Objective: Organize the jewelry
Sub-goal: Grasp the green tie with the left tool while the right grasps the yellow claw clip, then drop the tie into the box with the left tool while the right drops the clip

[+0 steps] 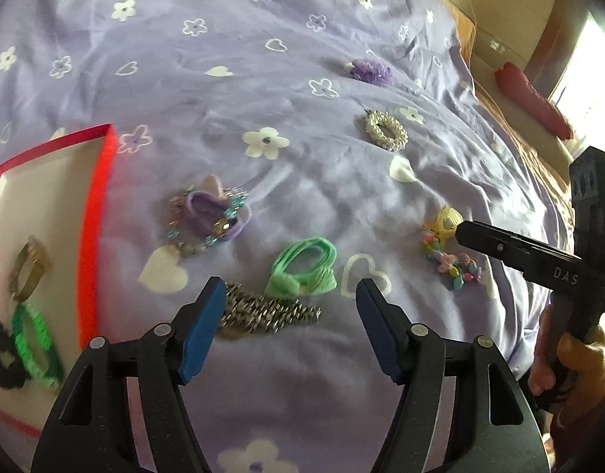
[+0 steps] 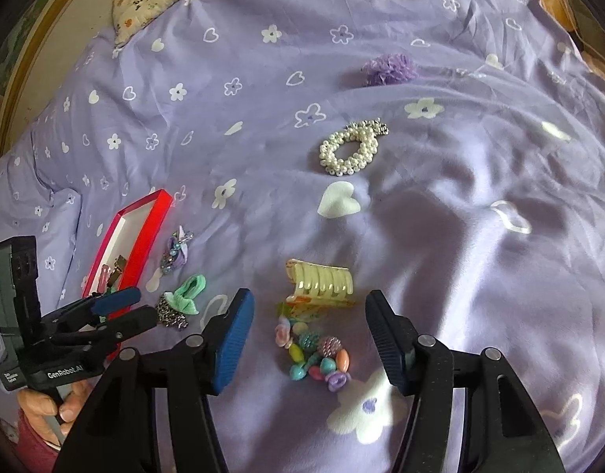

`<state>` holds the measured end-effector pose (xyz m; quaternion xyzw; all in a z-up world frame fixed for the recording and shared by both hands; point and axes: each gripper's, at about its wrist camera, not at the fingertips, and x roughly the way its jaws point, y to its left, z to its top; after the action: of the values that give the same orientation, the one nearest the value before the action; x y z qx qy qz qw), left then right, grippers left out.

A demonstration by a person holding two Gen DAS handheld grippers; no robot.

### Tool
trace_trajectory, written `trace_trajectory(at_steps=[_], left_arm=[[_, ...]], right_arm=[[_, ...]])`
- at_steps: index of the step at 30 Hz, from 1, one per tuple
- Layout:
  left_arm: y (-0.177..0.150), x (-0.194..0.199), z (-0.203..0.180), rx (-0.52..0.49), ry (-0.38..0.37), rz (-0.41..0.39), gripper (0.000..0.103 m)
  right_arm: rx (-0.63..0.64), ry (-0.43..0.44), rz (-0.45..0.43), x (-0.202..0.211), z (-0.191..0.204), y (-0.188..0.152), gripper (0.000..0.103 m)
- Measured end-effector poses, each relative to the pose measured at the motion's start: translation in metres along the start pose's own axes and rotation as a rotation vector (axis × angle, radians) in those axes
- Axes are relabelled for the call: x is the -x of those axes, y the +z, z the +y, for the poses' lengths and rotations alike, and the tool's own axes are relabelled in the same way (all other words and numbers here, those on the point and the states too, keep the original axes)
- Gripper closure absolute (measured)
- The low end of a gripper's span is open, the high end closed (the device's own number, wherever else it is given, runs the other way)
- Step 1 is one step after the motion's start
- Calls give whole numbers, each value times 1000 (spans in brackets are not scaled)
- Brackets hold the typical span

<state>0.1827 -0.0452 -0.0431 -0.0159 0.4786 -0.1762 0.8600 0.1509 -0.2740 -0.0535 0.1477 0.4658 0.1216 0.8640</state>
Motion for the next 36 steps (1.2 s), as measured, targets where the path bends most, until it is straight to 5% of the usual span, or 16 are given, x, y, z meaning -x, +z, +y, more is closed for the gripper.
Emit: trace_trajectory(at_steps=[7,9,11,15,17,36], left_arm=[[9,-27,-5,-30,16,37,36],[10,-31,-6,-41,15,45,44],[11,-35,-7,-53,7,60,63],[9,-36,-11,-82,5,56,72],[9,-34,-13,-90,0,45,75],[-15,41,28,66,-11,-95,78]], right_arm=[[4,8,24,-15,-3,2,42],[3,9,30,-19,-4,3,43],[4,7,32,-22,-4,4,44],[8,-6,35,-25,-2,4,65],[3,-3,35,-25,-3,4,64],[78,83,-13,-5,48,2,65]])
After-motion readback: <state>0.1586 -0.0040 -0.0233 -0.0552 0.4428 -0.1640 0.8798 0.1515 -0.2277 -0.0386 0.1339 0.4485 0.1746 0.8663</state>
